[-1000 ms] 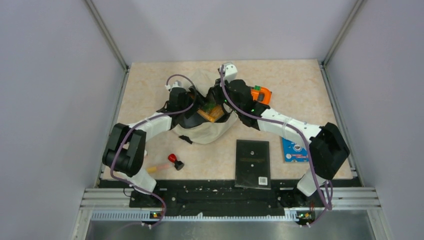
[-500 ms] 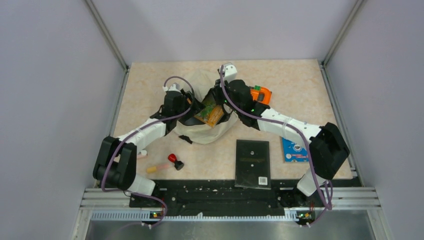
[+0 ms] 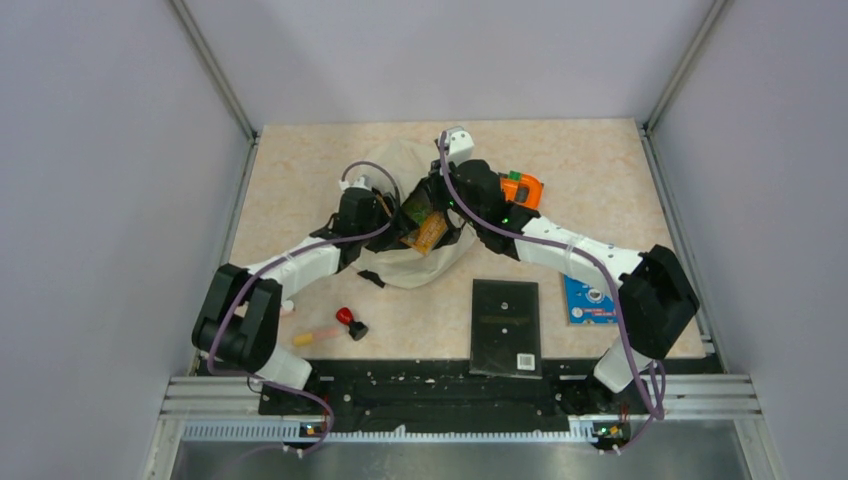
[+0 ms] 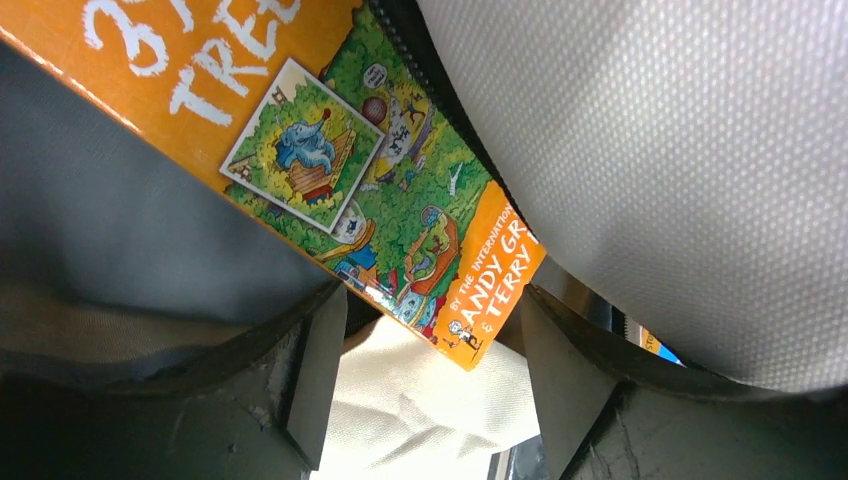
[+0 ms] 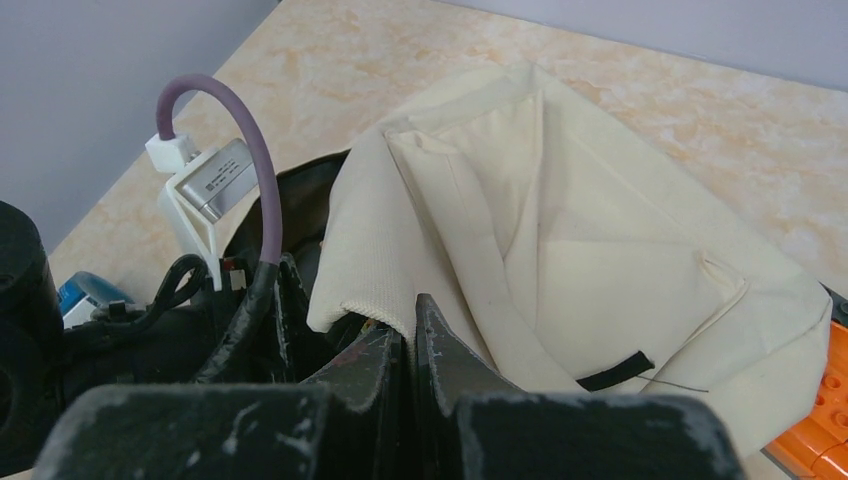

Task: Pack the student bag
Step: Adjust the book in the student bag.

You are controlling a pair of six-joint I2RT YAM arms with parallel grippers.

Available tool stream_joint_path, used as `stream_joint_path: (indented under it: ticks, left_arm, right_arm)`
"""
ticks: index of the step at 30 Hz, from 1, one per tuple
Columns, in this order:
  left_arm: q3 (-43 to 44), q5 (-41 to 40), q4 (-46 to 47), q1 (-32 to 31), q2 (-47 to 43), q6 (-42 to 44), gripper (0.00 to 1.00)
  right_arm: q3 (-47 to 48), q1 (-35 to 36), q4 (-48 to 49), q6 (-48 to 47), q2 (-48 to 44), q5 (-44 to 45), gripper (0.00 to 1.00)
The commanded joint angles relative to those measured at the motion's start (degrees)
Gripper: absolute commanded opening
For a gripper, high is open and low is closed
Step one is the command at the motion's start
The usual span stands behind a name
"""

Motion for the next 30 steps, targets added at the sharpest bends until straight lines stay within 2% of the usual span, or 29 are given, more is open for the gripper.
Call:
stream_joint_path:
  ticks: [1,7,11,16,24,30]
  left_arm:
    - [0.06,-2.25,-1.18,-0.92,-1.10,0.49,0.70]
    - [-2.34,-2.79,1.18,-1.19,-1.46,-1.10,0.72]
    - [-0.94,0.35,4.57,-1.23,2.10,-1.88,0.58]
    - [2.34,0.28,8.31,-1.23,5.02,-1.89,0.48]
    - [5.90,-1.47,16.89,-1.23,10.95,-2.40,0.46]
    - [4.80,-1.40,16.81,-1.20,10.21,-1.76,0.46]
  right_arm:
    - [3.29,-0.09,1.59,-0.64,-1.05,0.53,0.00]
    - [3.24,-0.09,1.94,-0.60,-1.00,0.26,0.00]
    - [3.37,-0.09,1.82,-0.43,-0.82,-0.01,0.00]
    - [3.32,-0.10,1.26,-0.60,-1.08,0.26,0.00]
    - [3.18,-0.10,0.65,-0.97,-1.12,0.62,0.00]
    - [2.44,-0.09,0.42,-1.08,-1.34,1.25,0.00]
